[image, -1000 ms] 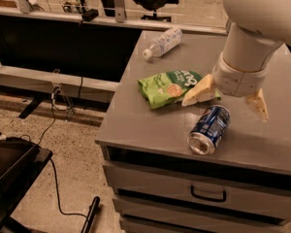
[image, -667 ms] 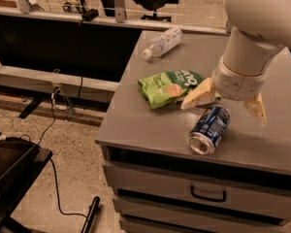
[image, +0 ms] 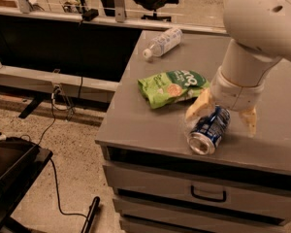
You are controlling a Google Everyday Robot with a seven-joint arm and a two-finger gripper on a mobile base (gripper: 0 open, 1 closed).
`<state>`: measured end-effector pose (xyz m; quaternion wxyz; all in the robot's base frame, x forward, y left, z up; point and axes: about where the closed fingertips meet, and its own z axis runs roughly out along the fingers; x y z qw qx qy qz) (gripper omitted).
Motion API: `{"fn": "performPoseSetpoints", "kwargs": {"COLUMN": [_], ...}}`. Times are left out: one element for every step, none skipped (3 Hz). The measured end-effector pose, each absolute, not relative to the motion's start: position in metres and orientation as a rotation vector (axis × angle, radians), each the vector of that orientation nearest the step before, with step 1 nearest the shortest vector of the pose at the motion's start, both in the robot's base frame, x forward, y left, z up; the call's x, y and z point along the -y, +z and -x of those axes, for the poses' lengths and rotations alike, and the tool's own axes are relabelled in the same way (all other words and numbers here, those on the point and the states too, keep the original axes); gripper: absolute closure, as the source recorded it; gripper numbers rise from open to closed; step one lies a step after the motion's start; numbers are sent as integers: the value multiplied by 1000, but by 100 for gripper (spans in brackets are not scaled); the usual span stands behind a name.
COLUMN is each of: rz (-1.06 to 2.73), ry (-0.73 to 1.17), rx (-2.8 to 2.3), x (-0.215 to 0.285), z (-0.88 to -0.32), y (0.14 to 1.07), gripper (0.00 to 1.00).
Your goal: Place pepsi can upright
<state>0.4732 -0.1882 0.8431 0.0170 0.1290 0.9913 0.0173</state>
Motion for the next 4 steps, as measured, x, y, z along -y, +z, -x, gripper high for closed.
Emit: {"fn": "performPoseSetpoints", "kwargs": {"rz": [-359,-300,-264,-155], "ry": [72,101,225,512], "rx": [-3093,-3103,-3121,-3057], "x": [182,176,186,194], "z": [-472,-477,-490,-514], "y": [841,845,851,869], "gripper": [41,65,75,75]}}
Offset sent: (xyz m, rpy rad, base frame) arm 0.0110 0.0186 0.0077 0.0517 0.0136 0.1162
